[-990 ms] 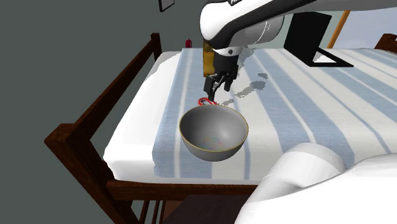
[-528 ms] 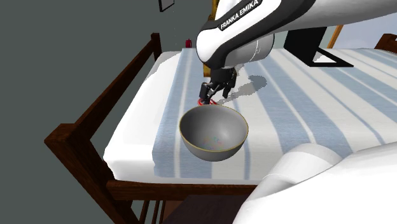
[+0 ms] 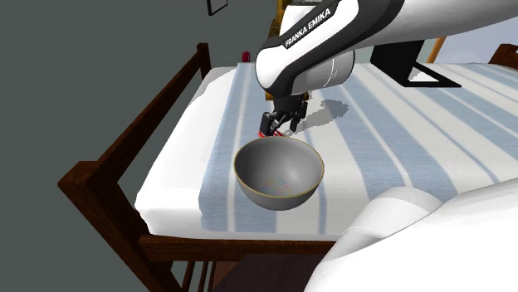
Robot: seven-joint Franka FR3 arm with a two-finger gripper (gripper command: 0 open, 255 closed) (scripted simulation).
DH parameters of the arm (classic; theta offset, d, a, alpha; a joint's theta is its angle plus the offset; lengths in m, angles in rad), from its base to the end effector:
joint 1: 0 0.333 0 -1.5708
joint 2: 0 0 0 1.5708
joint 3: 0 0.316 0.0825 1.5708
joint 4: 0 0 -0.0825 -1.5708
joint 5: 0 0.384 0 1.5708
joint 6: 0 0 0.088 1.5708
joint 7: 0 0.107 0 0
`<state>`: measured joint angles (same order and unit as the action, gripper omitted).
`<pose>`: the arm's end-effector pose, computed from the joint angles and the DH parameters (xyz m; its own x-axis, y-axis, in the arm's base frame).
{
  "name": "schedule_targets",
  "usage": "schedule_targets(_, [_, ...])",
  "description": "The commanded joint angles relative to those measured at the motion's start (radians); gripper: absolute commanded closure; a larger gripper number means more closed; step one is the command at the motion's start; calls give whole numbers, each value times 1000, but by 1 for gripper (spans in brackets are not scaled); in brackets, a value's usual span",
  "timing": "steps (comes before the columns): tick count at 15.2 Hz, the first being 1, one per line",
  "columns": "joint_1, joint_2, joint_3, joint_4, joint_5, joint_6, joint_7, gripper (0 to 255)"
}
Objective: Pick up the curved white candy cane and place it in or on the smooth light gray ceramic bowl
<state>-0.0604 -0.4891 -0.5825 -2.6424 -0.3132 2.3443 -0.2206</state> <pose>0.3243 -0.2396 0.3890 0.9741 -0.1744 0.1439 -0.1794 -0.9835 0.0225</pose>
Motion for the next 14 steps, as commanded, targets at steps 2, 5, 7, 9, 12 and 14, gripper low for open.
schedule_targets(2, [0,0,0,0,0,0,0,255])
schedule_targets(5, [0,1,0,0,0,1,0,255])
schedule_targets(7, [2,3,0,2,1,0,0,255])
schedule_targets(9, [1,3,0,1,1,2,0,255])
schedule_targets(12, [-1,-9,5,7,1,-16,1,255])
schedule_targets(14, [-3,-26,15,23,2,-49,3,255])
